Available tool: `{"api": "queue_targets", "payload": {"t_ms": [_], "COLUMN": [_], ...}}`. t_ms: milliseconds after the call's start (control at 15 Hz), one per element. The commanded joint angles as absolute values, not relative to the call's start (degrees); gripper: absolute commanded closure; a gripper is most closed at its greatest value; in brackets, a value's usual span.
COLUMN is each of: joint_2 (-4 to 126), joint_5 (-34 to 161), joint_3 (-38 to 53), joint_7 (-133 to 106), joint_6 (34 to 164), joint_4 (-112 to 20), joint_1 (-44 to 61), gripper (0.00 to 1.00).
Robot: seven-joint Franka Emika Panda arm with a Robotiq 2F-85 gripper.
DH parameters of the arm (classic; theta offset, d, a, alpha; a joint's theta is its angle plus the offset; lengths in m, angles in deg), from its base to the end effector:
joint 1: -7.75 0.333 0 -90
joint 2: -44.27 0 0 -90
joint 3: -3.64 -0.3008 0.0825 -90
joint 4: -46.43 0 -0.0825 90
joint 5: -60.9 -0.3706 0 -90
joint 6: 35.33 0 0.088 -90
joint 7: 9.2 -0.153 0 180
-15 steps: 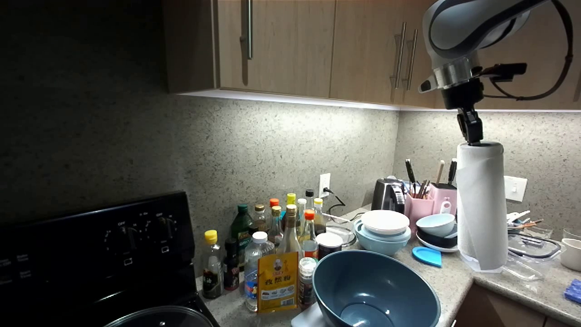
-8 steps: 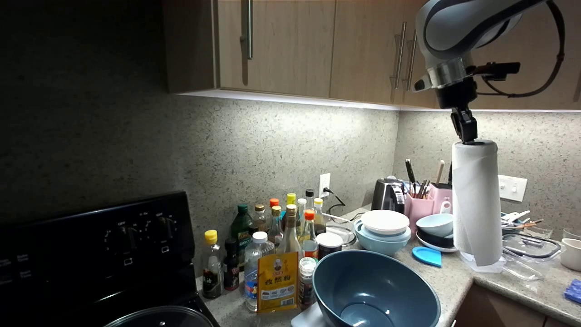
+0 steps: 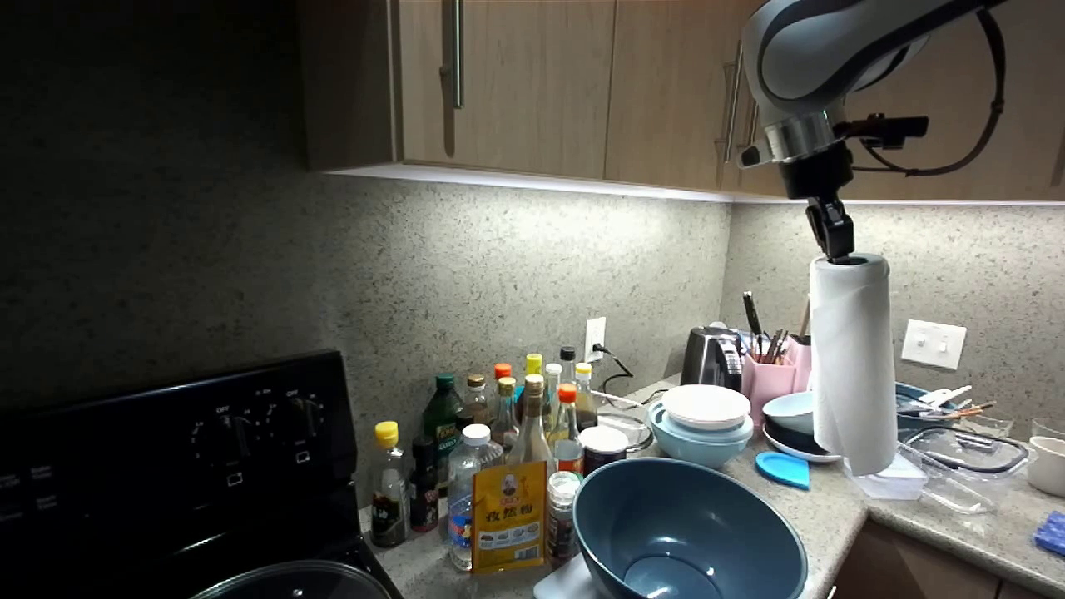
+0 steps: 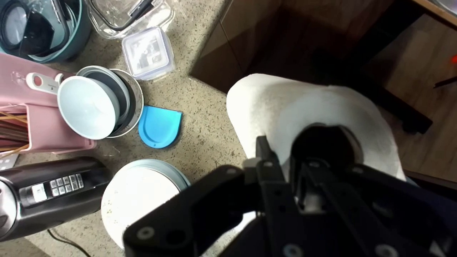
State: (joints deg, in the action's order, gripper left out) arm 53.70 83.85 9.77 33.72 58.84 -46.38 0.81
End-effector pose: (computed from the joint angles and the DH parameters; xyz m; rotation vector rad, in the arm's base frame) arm 0.5512 -0.1832 0.4673 2.6890 0.8012 -0.4514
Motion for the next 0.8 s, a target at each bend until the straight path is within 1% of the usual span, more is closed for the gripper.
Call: {"api": "queue_targets", "payload": {"t_ms": [0, 733], "joint_2": [55.1, 57.2], "joint_5": [85.1, 85.7], "joint_3": [9.3, 8.1], "joint_7": [35.8, 37.1], "joint_6": [59.3, 59.0], "joint_4": [-44.4, -41.9], "joint_1": [0.6, 1.3], "gripper": [0.97, 0.97]}}
